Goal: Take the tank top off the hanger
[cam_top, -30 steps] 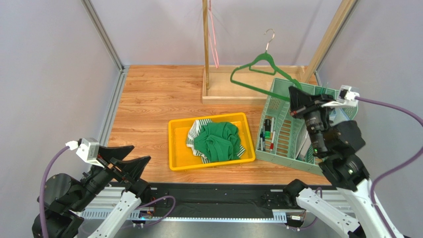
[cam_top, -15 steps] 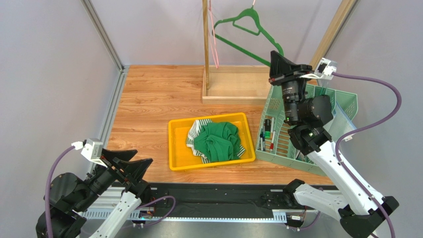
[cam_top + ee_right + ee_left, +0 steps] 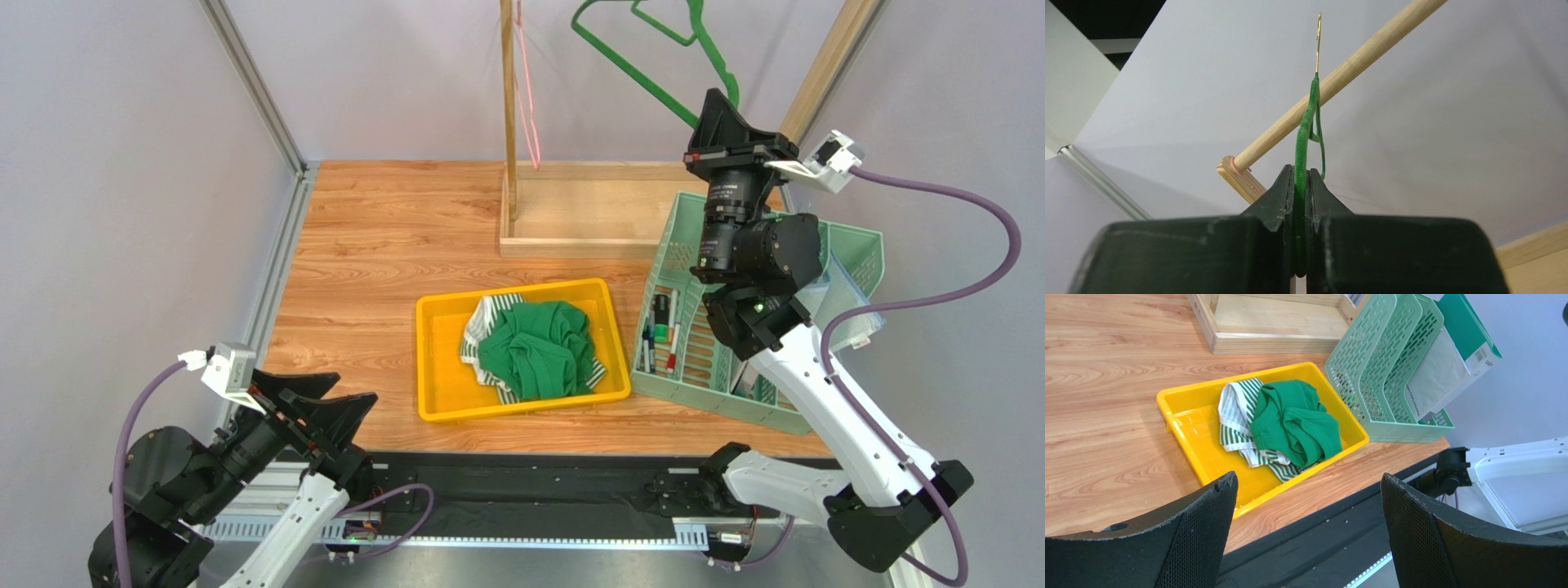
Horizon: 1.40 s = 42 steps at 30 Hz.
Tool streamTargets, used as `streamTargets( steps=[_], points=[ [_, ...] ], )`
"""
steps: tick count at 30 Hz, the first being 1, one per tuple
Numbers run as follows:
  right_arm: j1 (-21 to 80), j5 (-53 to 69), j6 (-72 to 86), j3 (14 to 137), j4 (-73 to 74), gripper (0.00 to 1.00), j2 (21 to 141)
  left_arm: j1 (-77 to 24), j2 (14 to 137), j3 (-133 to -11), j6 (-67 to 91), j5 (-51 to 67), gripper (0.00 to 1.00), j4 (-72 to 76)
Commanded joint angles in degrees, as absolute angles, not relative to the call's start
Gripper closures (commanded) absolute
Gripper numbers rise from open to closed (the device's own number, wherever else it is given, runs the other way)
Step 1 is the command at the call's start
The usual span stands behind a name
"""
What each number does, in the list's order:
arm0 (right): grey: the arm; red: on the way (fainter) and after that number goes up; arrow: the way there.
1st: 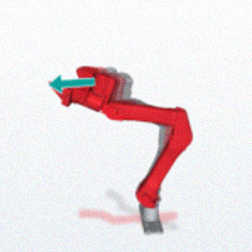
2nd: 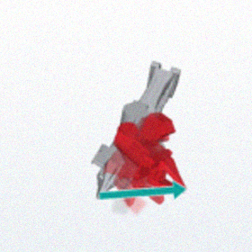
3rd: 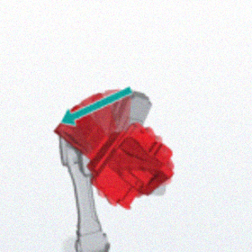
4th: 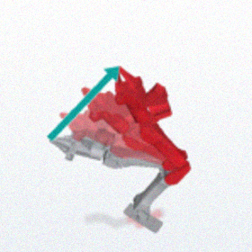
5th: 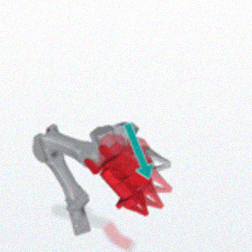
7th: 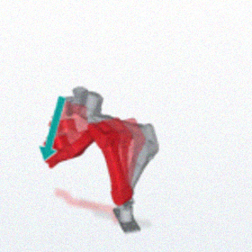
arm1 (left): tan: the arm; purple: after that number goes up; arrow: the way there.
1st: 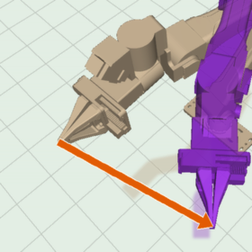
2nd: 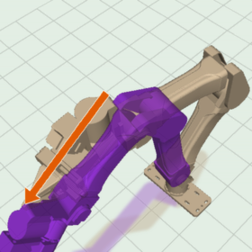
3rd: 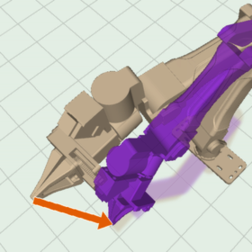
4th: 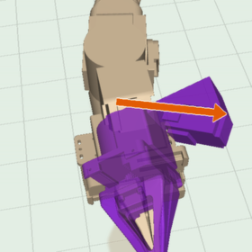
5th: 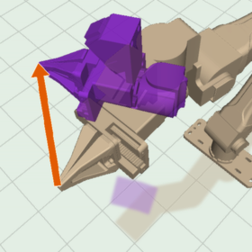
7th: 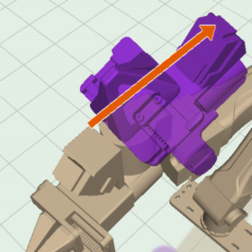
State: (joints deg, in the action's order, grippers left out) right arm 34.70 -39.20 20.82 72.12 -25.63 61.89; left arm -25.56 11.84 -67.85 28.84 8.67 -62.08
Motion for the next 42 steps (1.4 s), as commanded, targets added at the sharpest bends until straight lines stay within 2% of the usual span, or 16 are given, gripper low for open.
streamTargets(
  steps=[1, 26, 32, 36, 38, 42],
  points=[
    [34.6, -45.4, 25.4, 76.0, -28.4, 1.0, 64.0, -25.6, 12.4, -67.9, 29.5, 8.4, 0.1, -62.1],
    [34.5, -49.7, 39.8, 77.3, -17.1, 1.0, 70.1, -25.5, 12.1, -67.9, 28.9, 7.8, 0.1, -63.5],
    [34.5, -49.5, 38.8, 76.4, -15.3, 0.96, 70.8, -25.5, 12.0, -67.9, 28.7, 7.7, 0.1, -64.1],
    [34.5, -48.3, 31.2, 75.9, -14.8, 0.89, 72.0, -25.6, 12.0, -67.9, 28.8, 7.6, 0.1, -64.1],
    [34.5, -45.9, 24.6, 75.8, -16.5, 0.89, 72.9, -25.6, 11.7, -67.7, 28.7, 7.7, 0.1, -64.2],
    [34.5, -38.3, 1.4, 73.6, -22.8, 0.92, 74.1, -25.5, 11.4, -66.6, 28.7, 7.6, 0.1, -64.1]
  ],
)
